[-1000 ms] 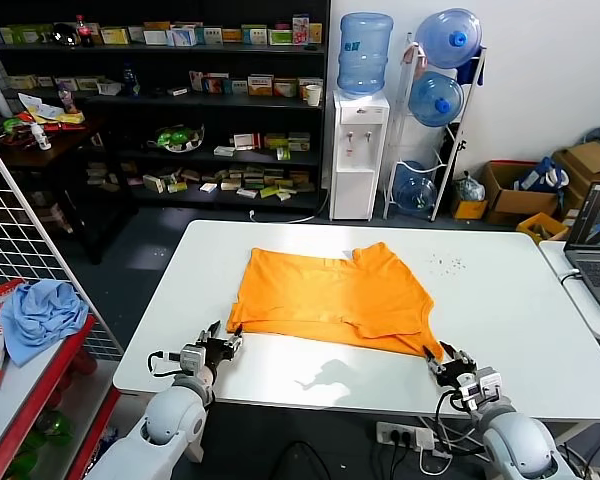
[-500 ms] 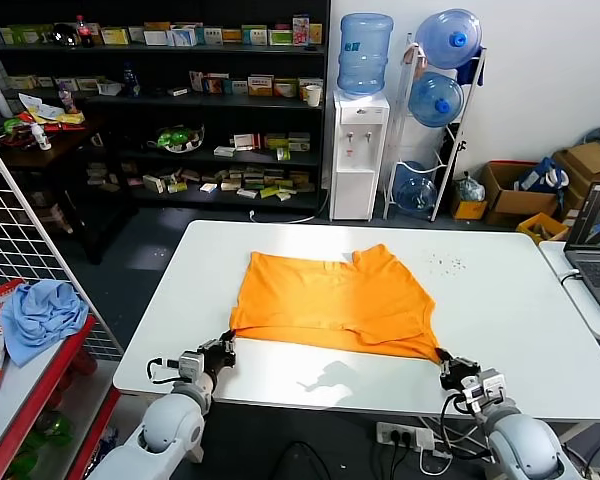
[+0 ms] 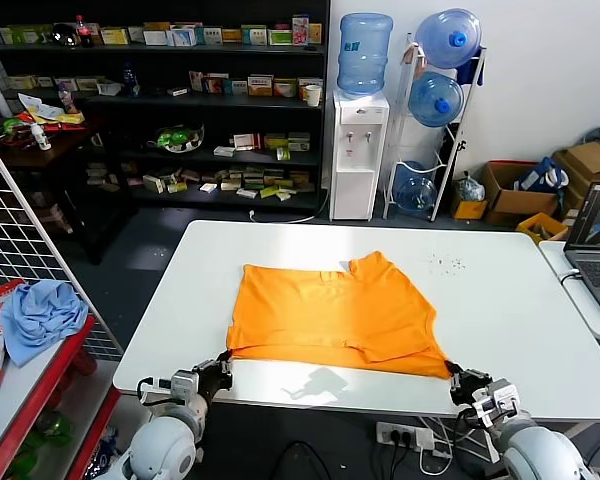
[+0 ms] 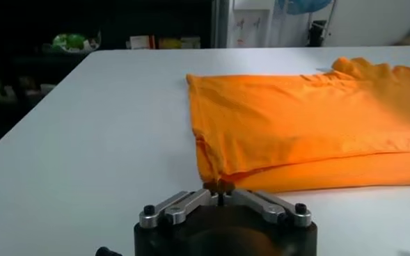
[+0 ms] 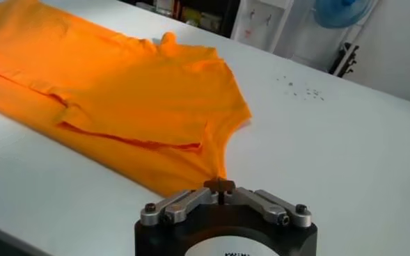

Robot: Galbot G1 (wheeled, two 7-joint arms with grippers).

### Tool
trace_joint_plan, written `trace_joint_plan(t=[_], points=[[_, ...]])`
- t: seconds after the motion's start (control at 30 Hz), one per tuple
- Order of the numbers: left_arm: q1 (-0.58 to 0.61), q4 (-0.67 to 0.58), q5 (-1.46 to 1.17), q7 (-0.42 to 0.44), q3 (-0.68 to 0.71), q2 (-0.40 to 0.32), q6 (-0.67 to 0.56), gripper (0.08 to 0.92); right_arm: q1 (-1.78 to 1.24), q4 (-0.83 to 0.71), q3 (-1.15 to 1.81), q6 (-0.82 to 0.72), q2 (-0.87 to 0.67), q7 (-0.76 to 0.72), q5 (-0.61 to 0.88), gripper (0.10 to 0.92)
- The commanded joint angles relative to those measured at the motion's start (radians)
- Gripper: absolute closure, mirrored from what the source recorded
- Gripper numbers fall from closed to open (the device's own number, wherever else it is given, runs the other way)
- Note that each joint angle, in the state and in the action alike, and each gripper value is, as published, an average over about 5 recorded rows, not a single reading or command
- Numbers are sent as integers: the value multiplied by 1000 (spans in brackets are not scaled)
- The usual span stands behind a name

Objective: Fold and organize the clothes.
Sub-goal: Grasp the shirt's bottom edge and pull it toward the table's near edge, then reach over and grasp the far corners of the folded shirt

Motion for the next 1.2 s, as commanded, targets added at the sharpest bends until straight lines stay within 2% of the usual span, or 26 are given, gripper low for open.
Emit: trace_joint_plan(t=[0.03,0.2,0.3,0.67,0.93,1.1,1.2], points=[[156,-160,-11,-41,-14,32,35,904,-118,119,13,-48,-29,18,7,901],[165,-183,22,-54,-24,41,27,903,-128,124,22,-30,-25,28,5,900],[140,-178,65,-49,-27,40,-17,866,-109,129,24,8,-18,39,14,872],[42,-186,44,-25,-25,55,-121,571,-31,146,25,23,-47,84,74,562],[-173,-8,41,24,8,67,-165,337,219,-26,-47,188,-42,97,152,337],[-362,169,-25,40,70,25,-146,208,461,-215,-143,153,-12,61,221,229],[-454,271,-80,41,107,-16,-105,182,610,-334,-198,82,21,-5,230,206]])
